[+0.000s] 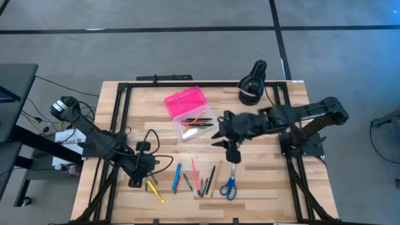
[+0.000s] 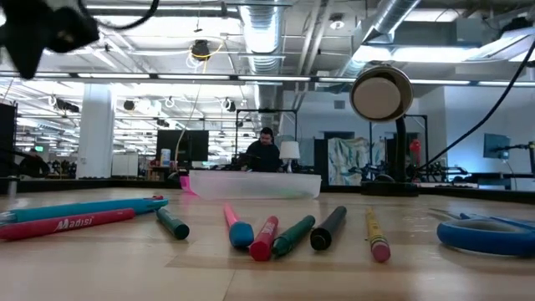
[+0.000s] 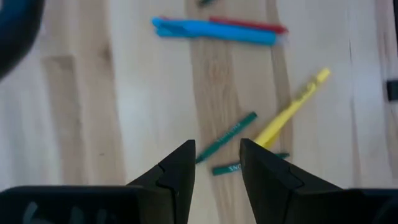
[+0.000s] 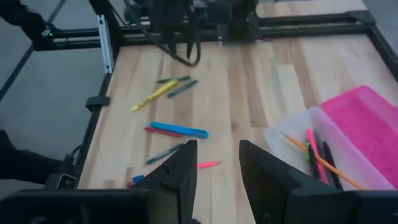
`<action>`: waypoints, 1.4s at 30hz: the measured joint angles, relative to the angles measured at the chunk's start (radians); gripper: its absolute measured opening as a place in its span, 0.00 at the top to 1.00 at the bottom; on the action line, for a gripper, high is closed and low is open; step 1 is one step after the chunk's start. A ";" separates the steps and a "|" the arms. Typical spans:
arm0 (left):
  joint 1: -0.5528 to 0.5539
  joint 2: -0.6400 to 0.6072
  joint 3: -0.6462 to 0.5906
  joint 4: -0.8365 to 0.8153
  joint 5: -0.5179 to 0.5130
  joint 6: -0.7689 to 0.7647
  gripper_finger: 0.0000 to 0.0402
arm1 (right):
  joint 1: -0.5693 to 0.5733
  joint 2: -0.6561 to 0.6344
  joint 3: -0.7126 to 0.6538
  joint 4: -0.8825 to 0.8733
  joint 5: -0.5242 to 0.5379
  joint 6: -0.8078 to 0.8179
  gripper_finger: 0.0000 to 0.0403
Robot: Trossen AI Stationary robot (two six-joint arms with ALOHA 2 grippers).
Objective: Pick & place school supplies into a supply box
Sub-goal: Put the green crayon into the pink supply box
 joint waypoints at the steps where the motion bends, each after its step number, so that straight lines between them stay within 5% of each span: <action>1: 0.002 0.000 -0.020 0.017 0.015 0.004 0.70 | 0.020 -0.008 0.000 -0.003 0.029 0.009 0.73; 25: 0.045 0.062 -0.274 0.330 0.139 0.326 0.70 | 0.510 -0.234 0.000 -0.200 0.838 0.388 0.73; 42: 0.048 0.254 -0.270 0.443 0.193 0.431 0.70 | 0.555 -0.216 -0.001 -0.295 0.889 0.542 0.73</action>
